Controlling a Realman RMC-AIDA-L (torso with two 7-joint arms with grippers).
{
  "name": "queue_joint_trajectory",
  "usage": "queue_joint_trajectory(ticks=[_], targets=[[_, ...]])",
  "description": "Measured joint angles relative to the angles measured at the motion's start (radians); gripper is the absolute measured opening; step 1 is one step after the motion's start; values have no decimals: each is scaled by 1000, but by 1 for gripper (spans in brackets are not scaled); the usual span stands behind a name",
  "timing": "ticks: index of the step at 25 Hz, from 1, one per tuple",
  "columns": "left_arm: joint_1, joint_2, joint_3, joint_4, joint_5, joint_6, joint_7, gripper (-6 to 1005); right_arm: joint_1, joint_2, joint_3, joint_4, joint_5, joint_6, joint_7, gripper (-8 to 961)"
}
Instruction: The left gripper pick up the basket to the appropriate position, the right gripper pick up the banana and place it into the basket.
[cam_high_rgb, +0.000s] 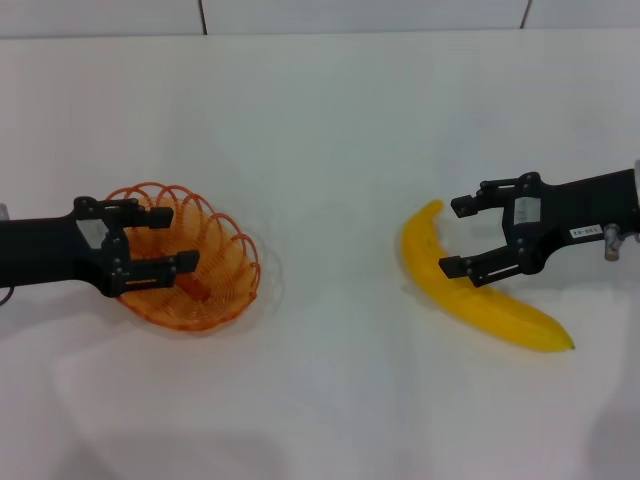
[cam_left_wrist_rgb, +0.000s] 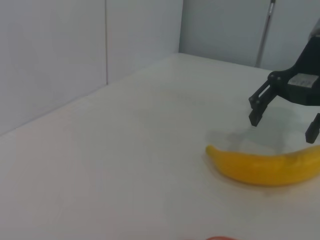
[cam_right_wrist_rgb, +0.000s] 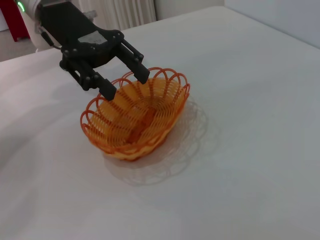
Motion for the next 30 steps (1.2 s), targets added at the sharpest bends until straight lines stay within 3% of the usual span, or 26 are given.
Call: queue_joint_trajectory(ticks=[9,14,17,21,24,27,30], targets=[[4,-2,-1,13,-7,5,-8,696,1,0,0,0,0,4,1,905],[5,5,-69,65,-6,11,-133,696,0,1,0,0,0,5,3,905],[2,29,-100,136,17,14,-273,696,1,2,0,0,0,7,4,905],[-27,91,-106,190,75,12,-439,697,4,2,0,0,0,9,5,905],[-70,123,-106,182,144,11,-503,697,7,2,0,0,0,9,5,904],[-131,132,-106,151,239,13,-546,697,8,2,0,0,0,9,4,904],[-191,125,-107,97,335,5,-563,697,9,2,0,0,0,8,4,904]])
